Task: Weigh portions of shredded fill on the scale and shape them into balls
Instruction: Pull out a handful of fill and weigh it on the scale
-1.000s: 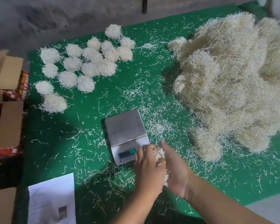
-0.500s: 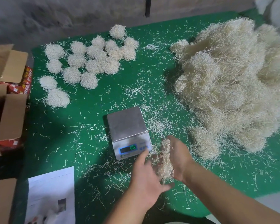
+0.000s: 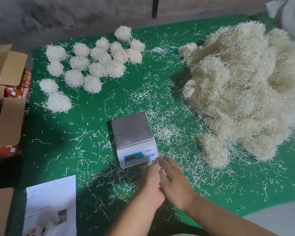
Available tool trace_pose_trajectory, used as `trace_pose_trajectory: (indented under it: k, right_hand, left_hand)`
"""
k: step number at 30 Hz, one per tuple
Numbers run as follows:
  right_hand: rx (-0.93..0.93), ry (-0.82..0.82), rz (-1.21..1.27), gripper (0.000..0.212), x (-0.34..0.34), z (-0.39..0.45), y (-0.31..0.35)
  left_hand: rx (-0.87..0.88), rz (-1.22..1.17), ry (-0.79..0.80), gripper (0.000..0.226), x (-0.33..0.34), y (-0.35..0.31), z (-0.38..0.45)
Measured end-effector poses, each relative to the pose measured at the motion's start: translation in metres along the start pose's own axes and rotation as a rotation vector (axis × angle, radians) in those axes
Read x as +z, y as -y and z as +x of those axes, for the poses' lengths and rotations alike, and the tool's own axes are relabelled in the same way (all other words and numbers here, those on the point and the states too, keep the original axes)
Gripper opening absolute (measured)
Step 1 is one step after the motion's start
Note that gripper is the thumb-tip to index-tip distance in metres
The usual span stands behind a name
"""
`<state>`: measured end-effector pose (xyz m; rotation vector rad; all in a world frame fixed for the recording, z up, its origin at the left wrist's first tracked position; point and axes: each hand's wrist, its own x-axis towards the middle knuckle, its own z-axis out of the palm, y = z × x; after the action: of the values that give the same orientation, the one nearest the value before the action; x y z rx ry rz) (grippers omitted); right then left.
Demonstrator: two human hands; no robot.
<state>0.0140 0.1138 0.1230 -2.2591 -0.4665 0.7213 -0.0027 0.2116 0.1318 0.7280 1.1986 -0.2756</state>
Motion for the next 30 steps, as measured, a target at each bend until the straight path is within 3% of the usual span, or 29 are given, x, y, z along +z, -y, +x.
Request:
trace_pose_trajectory:
  k: [4, 8, 13, 18, 22, 24, 27, 30]
  right_hand:
    - [0.062, -0.039, 0.285, 0.048, 0.000, -0.001, 0.003]
    - [0.163, 0.036, 0.678, 0.050, -0.006, -0.001, 0.002]
    - [0.199, 0.077, 0.604, 0.056, -0.015, -0.001, -0.012]
    - [0.299, 0.103, 0.585, 0.059, -0.023, -0.001, -0.037]
    - [0.399, 0.077, 0.595, 0.048, -0.034, -0.004, -0.068]
    - [0.441, 0.056, 0.575, 0.045, -0.038, -0.007, -0.084]
    - [0.505, 0.045, 0.578, 0.045, -0.040, -0.013, -0.103]
    - [0.562, 0.043, 0.604, 0.041, -0.040, -0.015, -0.113]
  left_hand:
    - [0.022, -0.058, -0.085, 0.017, 0.004, 0.001, 0.009]
    - [-0.015, -0.052, -0.134, 0.017, 0.005, -0.003, 0.022]
    - [0.010, -0.089, -0.136, 0.026, -0.003, -0.023, 0.044]
    - [0.199, -0.022, -0.198, 0.023, -0.025, -0.080, 0.079]
    - [0.383, 0.371, -0.232, 0.067, -0.036, -0.139, 0.104]
    - [0.483, 0.516, -0.244, 0.066, -0.031, -0.160, 0.105]
    - [0.505, 0.733, -0.166, 0.038, -0.021, -0.175, 0.119]
    - [0.548, 1.059, -0.233, 0.063, -0.012, -0.175, 0.136]
